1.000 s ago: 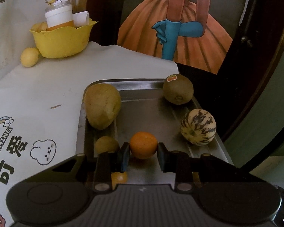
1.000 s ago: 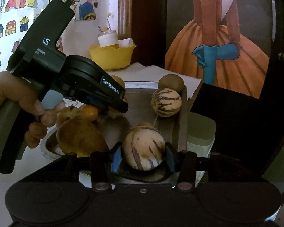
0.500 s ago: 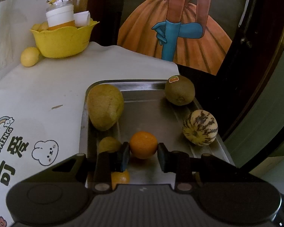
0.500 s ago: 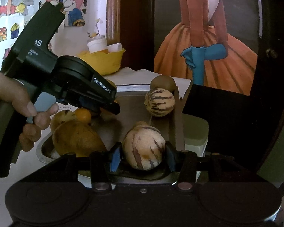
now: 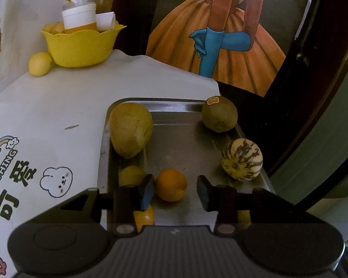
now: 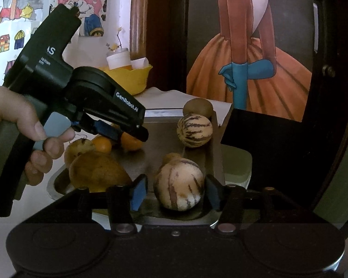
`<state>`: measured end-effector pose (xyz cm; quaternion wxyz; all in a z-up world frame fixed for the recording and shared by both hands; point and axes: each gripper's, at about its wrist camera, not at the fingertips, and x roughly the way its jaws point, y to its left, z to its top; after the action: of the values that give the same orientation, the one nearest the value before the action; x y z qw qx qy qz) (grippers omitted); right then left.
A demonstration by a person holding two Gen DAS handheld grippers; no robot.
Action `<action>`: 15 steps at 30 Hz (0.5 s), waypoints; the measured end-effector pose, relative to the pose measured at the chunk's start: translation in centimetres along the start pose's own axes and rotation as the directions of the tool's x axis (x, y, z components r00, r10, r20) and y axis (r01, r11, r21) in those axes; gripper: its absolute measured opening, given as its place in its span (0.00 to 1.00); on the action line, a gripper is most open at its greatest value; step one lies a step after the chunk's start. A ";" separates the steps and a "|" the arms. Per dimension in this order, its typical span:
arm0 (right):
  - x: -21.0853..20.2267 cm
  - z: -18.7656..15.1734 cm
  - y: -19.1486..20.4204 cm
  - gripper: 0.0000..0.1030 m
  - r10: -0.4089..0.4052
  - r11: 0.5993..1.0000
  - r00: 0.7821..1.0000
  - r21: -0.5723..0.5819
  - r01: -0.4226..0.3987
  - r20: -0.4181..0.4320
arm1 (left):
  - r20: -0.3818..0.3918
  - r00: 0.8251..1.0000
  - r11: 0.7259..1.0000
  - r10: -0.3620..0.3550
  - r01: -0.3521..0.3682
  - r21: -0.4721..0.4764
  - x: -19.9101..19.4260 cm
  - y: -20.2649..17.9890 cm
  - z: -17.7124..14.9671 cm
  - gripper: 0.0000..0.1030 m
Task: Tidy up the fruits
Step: 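Lower and open the left tool onto the tray while the right tool releases the pepino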
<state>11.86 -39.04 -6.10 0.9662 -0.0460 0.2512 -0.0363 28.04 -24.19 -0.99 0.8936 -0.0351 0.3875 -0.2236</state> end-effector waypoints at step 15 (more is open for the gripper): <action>-1.1 0.0 -0.1 0.78 -0.022 0.999 0.999 0.027 0.021 0.029 | 0.017 1.000 0.999 0.011 -0.011 -0.032 -0.9 -0.3 0.2 0.70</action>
<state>10.91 -39.05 -5.51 0.9697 -0.0366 0.2363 -0.0494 27.57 -24.05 -0.14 0.8974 -0.0493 0.3837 -0.2121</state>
